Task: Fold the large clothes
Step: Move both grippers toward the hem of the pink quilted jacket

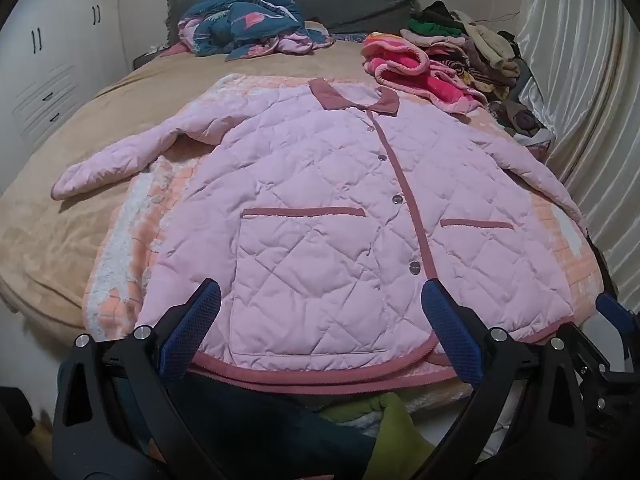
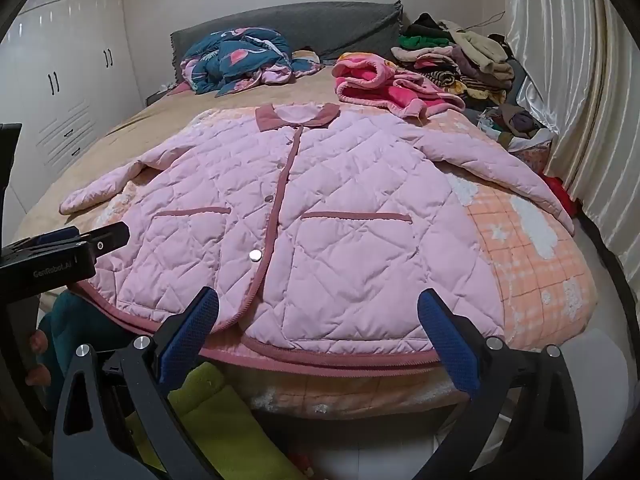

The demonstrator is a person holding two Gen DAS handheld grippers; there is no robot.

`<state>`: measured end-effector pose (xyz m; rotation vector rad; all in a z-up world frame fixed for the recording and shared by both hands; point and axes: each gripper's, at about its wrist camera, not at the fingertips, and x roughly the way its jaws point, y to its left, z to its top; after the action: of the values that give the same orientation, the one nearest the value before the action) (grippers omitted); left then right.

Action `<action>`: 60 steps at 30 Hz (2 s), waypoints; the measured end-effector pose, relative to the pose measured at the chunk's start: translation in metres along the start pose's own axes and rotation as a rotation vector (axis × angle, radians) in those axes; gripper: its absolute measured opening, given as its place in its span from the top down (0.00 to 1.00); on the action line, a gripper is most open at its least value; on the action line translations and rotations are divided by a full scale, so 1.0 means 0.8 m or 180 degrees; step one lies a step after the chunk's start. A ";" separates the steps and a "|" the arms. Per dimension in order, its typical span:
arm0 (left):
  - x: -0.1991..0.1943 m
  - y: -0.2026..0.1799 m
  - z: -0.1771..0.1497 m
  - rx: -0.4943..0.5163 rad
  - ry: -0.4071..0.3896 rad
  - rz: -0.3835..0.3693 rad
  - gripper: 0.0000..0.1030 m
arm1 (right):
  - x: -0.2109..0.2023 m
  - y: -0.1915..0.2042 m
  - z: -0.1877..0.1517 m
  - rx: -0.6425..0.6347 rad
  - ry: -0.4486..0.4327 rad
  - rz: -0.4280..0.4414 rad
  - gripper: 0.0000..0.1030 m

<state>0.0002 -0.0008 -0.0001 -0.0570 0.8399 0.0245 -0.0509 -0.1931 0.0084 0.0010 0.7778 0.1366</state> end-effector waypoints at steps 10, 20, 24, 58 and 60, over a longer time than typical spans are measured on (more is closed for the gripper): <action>-0.005 -0.001 0.002 -0.0030 0.0013 -0.0054 0.09 | -0.008 0.003 0.005 -0.0016 -0.0071 -0.0050 0.04; -0.001 -0.007 0.002 -0.0028 0.0018 -0.0068 0.09 | -0.009 0.001 0.003 -0.0004 -0.0102 -0.0056 0.04; -0.002 -0.007 -0.001 -0.0009 0.0003 -0.0077 0.09 | -0.008 0.001 0.002 -0.0005 -0.0109 -0.0062 0.04; -0.002 -0.010 -0.002 -0.0007 0.0003 -0.0073 0.09 | -0.009 0.001 0.003 -0.0003 -0.0121 -0.0057 0.04; -0.002 -0.010 -0.002 0.0000 -0.0005 -0.0066 0.09 | -0.009 0.001 0.003 -0.0009 -0.0124 -0.0059 0.04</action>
<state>-0.0019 -0.0089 0.0007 -0.0656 0.8376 0.0051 -0.0546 -0.1935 0.0151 -0.0062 0.7387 0.1196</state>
